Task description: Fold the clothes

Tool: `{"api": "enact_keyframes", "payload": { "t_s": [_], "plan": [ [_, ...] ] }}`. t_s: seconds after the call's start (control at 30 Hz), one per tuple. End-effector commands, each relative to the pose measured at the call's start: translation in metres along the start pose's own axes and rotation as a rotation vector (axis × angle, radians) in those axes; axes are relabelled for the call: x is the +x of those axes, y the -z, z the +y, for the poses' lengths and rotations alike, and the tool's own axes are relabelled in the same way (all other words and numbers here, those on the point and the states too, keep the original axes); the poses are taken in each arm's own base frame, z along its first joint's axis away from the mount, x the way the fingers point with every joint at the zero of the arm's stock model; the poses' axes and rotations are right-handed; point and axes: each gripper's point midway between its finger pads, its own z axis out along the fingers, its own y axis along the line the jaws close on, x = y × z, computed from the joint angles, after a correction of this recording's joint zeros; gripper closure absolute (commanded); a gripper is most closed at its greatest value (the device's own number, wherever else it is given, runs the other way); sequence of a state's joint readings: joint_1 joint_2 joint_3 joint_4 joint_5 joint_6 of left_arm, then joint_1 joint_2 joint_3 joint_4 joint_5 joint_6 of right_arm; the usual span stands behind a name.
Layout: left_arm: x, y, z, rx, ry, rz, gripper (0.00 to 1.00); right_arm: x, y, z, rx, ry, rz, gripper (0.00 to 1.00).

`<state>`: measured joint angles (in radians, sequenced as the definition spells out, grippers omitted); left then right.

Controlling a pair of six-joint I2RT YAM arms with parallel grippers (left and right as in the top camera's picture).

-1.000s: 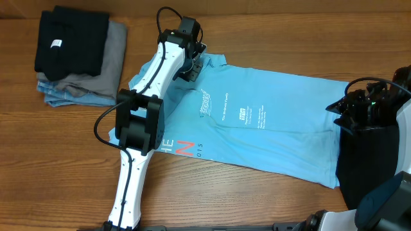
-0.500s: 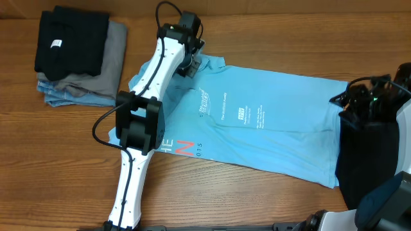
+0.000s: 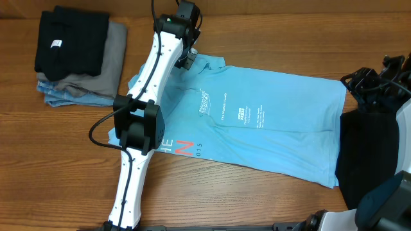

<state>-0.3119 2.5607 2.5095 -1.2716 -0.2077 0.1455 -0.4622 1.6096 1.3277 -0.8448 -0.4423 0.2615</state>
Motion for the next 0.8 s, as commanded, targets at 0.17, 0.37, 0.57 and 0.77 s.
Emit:
{"api": "enact_keyframes", "payload": {
  "t_s": [0.17,0.37,0.57,0.77],
  "plan": [
    [0.004,-0.002,-0.026,0.176,0.025,0.011,0.42,-0.007,-0.045,-0.024,0.044,-0.022,0.044,0.41],
    [0.014,-0.029,-0.035,0.183,0.02,0.047,0.41,-0.005,-0.053,-0.029,0.046,-0.031,0.062,0.4],
    [0.025,-0.047,-0.04,0.185,0.019,0.077,0.62,-0.007,-0.053,-0.028,0.044,-0.027,0.054,0.4],
    [0.014,-0.04,-0.031,0.147,0.049,0.043,0.96,-0.009,-0.053,-0.027,0.041,-0.023,0.046,0.39]
  ]
}}
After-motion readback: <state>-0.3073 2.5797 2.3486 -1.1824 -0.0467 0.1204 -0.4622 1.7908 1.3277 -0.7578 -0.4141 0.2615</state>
